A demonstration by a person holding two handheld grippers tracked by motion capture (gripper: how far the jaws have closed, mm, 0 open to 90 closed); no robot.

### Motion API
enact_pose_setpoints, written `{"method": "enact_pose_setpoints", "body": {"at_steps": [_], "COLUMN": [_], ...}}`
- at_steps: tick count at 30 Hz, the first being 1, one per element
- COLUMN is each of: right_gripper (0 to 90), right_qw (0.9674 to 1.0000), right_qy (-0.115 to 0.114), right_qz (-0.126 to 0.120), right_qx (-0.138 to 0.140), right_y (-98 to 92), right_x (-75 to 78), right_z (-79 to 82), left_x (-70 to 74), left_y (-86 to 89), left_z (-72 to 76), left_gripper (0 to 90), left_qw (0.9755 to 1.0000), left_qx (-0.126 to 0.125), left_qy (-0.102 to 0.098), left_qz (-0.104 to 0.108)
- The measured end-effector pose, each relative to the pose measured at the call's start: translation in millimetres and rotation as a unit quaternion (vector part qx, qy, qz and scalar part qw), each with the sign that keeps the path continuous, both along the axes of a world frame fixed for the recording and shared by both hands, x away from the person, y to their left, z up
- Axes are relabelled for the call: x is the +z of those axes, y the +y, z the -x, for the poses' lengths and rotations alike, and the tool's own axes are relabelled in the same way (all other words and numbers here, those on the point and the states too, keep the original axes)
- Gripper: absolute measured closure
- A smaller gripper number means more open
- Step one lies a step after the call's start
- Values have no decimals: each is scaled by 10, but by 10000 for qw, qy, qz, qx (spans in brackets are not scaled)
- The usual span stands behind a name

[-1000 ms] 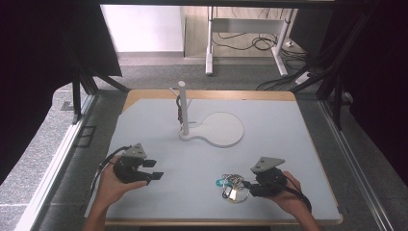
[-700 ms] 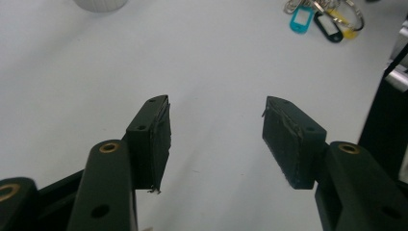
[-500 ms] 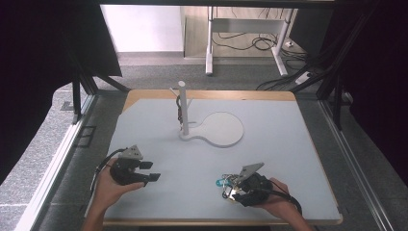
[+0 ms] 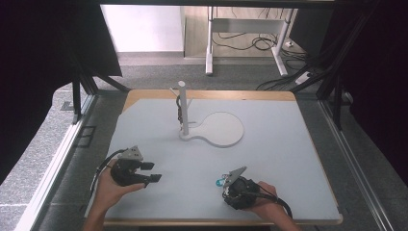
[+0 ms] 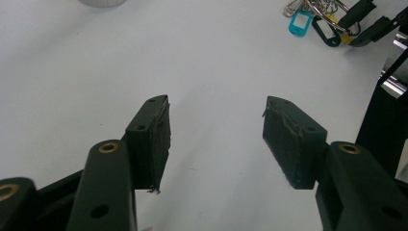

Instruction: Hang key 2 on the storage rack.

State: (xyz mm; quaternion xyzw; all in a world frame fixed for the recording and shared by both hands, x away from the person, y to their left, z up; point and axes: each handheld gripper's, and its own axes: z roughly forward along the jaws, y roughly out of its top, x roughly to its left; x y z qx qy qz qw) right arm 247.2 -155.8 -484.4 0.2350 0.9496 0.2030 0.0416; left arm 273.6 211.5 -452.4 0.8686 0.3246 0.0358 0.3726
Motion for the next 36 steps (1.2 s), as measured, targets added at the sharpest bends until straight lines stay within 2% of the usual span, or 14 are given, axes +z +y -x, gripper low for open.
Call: {"method": "enact_pose_setpoints", "body": {"at_steps": [2,9,11,13,16,19,22,26,32,36], "right_gripper": [712,811,859,865,869,870,870,869,868,868], "right_qw": [10000,9996,9992,9990,9976,9946,9878,9819,9818,9775], "right_qy": [54,151,262,332,550,799,1127,1274,1200,1335], "right_qz": [-60,144,116,73,-157,-456,-890,-1225,-1268,-1381], "right_qx": [-27,-195,-269,-286,-395,-484,-597,-687,-748,-873], "right_y": [7,64,68,56,18,-39,-114,-204,-282,-354], "right_x": [0,23,35,36,42,71,129,237,402,494], "right_z": [-11,-57,-101,-130,-187,-246,-318,-399,-489,-590], "left_x": [3,30,31,32,29,29,26,19,9,10], "left_y": [1,19,22,23,23,27,26,20,11,13], "left_z": [5,28,30,32,32,28,27,26,28,29], "left_gripper": [433,430,430,430,430,430,430,429,428,428], "left_qw": [10000,9998,9998,9998,9998,9998,9998,9999,9999,9999], "left_qx": [-19,-39,-42,-57,-54,-77,-77,-78,-62,-73], "left_qy": [-2,10,10,15,14,-10,-2,-8,-1,3], "left_qz": [37,190,192,193,190,178,164,140,124,104]}}
